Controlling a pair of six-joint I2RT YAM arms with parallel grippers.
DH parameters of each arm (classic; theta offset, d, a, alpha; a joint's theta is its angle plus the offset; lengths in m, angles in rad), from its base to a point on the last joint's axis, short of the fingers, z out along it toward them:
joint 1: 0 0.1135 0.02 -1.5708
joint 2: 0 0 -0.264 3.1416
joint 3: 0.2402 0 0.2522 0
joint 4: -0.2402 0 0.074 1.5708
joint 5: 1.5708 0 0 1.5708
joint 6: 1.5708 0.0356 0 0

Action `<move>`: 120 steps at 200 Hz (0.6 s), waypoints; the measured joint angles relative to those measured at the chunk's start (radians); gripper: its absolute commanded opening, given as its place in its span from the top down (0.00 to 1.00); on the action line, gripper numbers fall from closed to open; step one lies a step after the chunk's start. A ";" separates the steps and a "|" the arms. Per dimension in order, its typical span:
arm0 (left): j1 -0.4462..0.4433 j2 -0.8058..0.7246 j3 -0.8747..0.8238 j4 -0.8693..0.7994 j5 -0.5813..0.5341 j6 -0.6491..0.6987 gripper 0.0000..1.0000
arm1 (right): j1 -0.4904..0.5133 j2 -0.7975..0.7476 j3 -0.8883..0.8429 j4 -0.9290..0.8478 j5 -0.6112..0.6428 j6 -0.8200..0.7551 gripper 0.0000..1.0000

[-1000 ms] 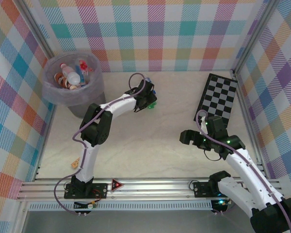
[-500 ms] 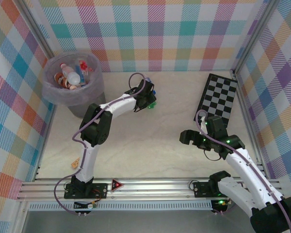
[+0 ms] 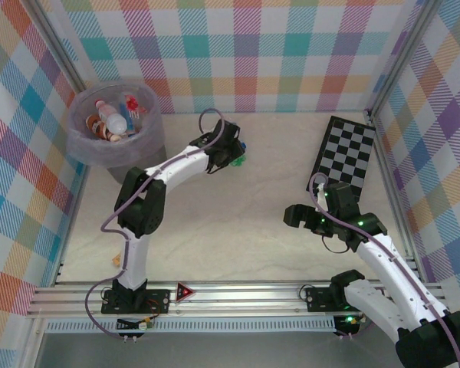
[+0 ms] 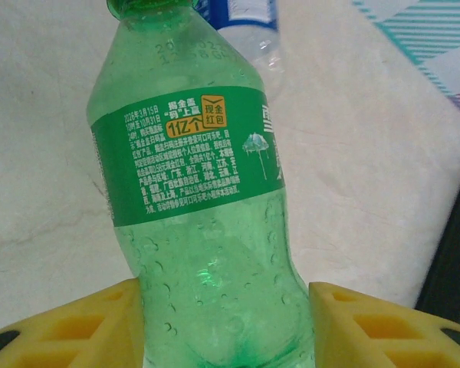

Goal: Put the plastic bottles in the bin

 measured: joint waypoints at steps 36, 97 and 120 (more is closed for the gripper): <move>-0.012 -0.093 -0.006 -0.030 0.007 0.050 0.50 | 0.000 0.000 0.000 0.000 0.000 0.000 0.04; -0.013 -0.267 0.163 -0.255 0.002 0.262 0.51 | 0.000 0.006 -0.002 0.006 -0.003 0.000 0.04; 0.014 -0.337 0.263 -0.354 -0.007 0.340 0.50 | 0.000 0.006 -0.003 0.011 -0.003 0.000 0.04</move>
